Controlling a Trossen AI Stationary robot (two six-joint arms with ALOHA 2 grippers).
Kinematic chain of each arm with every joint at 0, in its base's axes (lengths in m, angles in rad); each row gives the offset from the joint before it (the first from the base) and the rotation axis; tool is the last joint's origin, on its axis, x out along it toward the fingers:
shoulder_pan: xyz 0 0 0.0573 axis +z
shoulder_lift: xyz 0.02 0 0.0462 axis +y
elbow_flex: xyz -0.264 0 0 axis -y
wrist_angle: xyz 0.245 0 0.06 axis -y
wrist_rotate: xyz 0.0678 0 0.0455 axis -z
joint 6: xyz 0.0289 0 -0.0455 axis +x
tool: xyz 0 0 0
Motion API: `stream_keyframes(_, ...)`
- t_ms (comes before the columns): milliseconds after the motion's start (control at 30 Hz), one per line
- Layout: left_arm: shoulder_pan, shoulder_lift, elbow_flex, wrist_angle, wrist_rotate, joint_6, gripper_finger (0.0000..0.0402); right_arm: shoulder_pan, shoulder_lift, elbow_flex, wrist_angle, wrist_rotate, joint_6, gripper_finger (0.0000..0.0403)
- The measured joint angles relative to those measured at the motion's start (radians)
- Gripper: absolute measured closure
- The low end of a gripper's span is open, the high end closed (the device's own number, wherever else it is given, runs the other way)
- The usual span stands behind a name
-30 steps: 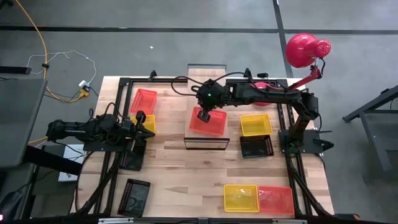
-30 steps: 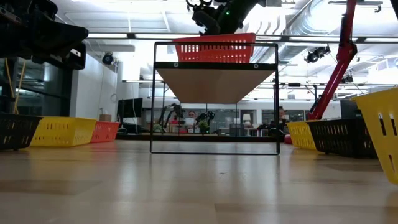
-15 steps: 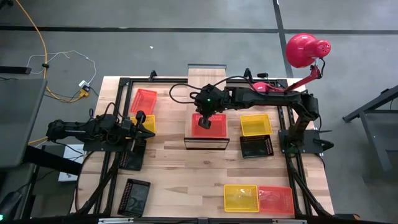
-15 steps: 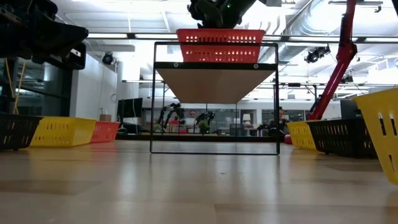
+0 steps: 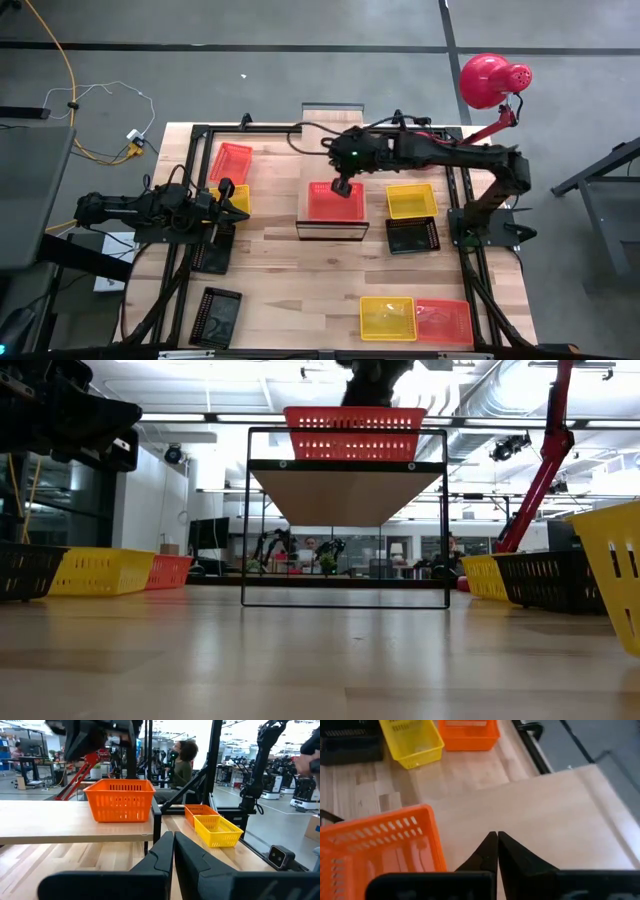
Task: Stack baskets on shelf by color
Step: Stack the top orange bin on the orange bin on the shelf
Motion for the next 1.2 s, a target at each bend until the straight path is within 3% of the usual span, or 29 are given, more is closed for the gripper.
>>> stream_keyframes(267, 0.000, 0.000, 0.000, 0.000, 0.000, 0.000, 0.0398, 0.134, -0.121, -0.006, -0.286, 0.154, 0.125, 0.0403)
stream_keyframes(367, 0.000, 0.000, 0.000, 0.000, 0.000, 0.000, 0.0398, 0.207, -0.212, -0.113, -0.264, 0.182, 0.183, 0.0403)
stream_keyframes(633, 0.000, 0.000, 0.000, 0.000, 0.000, 0.000, 0.0398, 0.361, -0.634, -0.680, 0.085, 0.262, 0.366, 0.0403)
stream_keyframes(833, 0.000, 0.000, 0.000, 0.000, 0.000, 0.000, 0.0398, 0.407, -0.885, -1.048, 0.601, 0.367, 0.179, 0.0403)
stream_keyframes(1000, 0.000, 0.000, 0.000, 0.000, 0.000, 0.000, 0.0398, 0.383, -0.998, -1.236, 1.020, 0.334, -0.039, 0.0403)
stream_keyframes(1200, 0.000, 0.000, 0.000, 0.000, 0.000, 0.000, 0.0398, 0.313, -1.036, -1.282, 1.123, 0.331, -0.164, 0.0403)
